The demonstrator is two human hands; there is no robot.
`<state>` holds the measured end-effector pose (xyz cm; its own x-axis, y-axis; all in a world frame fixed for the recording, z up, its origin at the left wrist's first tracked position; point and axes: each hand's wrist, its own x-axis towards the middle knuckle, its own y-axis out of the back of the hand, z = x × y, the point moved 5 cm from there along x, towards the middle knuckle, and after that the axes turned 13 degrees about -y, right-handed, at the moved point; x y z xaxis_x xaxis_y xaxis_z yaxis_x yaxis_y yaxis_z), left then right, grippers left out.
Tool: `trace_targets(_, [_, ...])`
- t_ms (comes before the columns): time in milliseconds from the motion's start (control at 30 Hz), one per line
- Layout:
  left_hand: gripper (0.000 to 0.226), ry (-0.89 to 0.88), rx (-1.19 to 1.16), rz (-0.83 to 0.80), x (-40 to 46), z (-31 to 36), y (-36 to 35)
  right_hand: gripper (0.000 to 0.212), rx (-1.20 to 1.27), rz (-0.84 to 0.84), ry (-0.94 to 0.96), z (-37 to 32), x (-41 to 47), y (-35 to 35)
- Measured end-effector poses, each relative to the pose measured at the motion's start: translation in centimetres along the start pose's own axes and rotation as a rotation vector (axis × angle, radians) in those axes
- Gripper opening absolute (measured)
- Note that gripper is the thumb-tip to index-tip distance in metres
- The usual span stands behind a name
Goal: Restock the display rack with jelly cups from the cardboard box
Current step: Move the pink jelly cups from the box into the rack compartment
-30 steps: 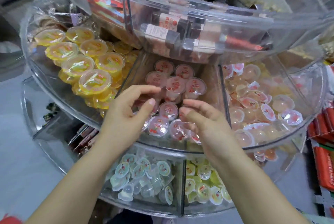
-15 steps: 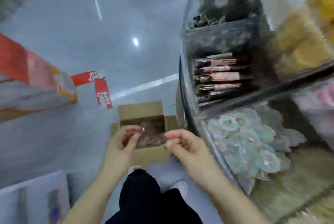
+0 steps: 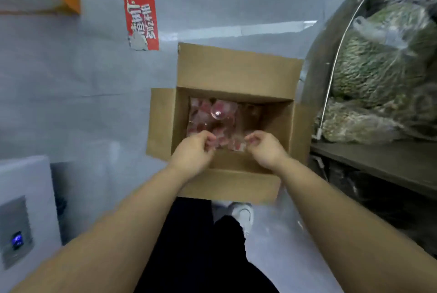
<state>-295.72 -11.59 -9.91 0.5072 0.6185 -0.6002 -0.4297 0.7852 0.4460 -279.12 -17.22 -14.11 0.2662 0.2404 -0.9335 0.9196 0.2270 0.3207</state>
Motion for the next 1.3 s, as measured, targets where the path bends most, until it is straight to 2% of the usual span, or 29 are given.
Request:
trace_targets(33, [0.032, -0.011, 0.033, -0.047, 2.0, -1.2, -0.9, 0.012, -0.109, 0.013, 0.032, -0.3, 2.3, -0.6])
trace_targets(100, [0.038, -0.027, 0.134, -0.159, 5.9, -3.7, -2.9, 0.03, -0.365, 0.029, 0.065, -0.8, 6.3, -1.9])
trace_targets(167, [0.041, -0.035, 0.377, -0.322, 9.1, -6.4, -4.9, 0.041, -0.512, -0.016, 0.034, -0.6, 9.7, -3.5])
trace_targets(233, [0.042, -0.023, 0.663, -0.494, 11.4, -9.0, -6.4, 0.042, -0.64, -0.1, -0.009, 0.1, 12.5, -5.4])
trace_targets(300, [0.047, -0.016, 0.821, -0.596, 12.8, -10.6, -7.6, 0.039, -0.769, -0.13, -0.011, 0.6, 14.5, -6.7])
trace_targets(367, [0.053, -0.058, 0.929, -0.617, 13.5, -11.0, -8.7, 0.04, -0.822, -0.135, 0.014, 0.8, 15.5, -7.5])
trace_targets(433, [0.054, -0.112, 1.012, -0.569, 13.8, -10.8, -9.5, 0.042, -0.821, -0.115, 0.046, 0.7, 16.1, -7.8])
trace_targets(567, [0.041, -0.169, 1.052, -0.511, 14.1, -10.5, -10.0, 0.047, -0.717, -0.122, 0.061, 0.8, 15.9, -7.0])
trace_targets(700, [0.046, -0.207, 0.947, -0.5, 14.0, -10.1, -10.2, 0.035, -0.557, -0.083, 0.022, 0.9, 15.3, -5.4])
trace_targets(767, [0.047, -0.154, 0.841, -0.493, 14.0, -10.2, -9.9, 0.026, -0.437, -0.078, -0.009, 1.2, 15.2, -5.1])
trace_targets(833, [0.05, -0.069, 0.673, -0.461, 13.5, -10.1, -8.9, 0.019, -0.27, 0.0, -0.007, 1.4, 14.4, -4.0])
trace_targets(867, [0.051, -0.045, 0.568, -0.425, 12.9, -9.8, -8.3, 0.023, -0.187, 0.067, -0.003, 1.6, 13.4, -3.3])
trace_targets(933, [0.048, -0.029, 0.288, -0.316, 11.0, -8.3, -6.8, 0.047, 0.018, 0.173, 0.021, 1.9, 10.3, -2.2])
trace_targets(967, [0.047, -0.036, 0.123, -0.256, 9.5, -6.9, -6.0, 0.053, 0.166, 0.189, 0.052, 2.0, 7.8, -1.7])
trace_targets(1100, [0.041, -0.19, -0.282, 0.027, 0.7, 2.2, -0.9, 0.039, 0.675, 0.186, 0.201, 1.7, -6.6, 1.7])
trace_targets(1167, [0.043, -0.264, -0.36, 0.085, -4.5, 8.2, 2.0, 0.04, 0.805, 0.159, 0.263, 1.3, -14.9, 4.4])
trace_targets(1300, [0.042, -0.39, -0.424, 0.101, -14.2, 21.5, 7.5, 0.044, 0.887, 0.17, 0.386, 0.8, -32.1, 11.0])
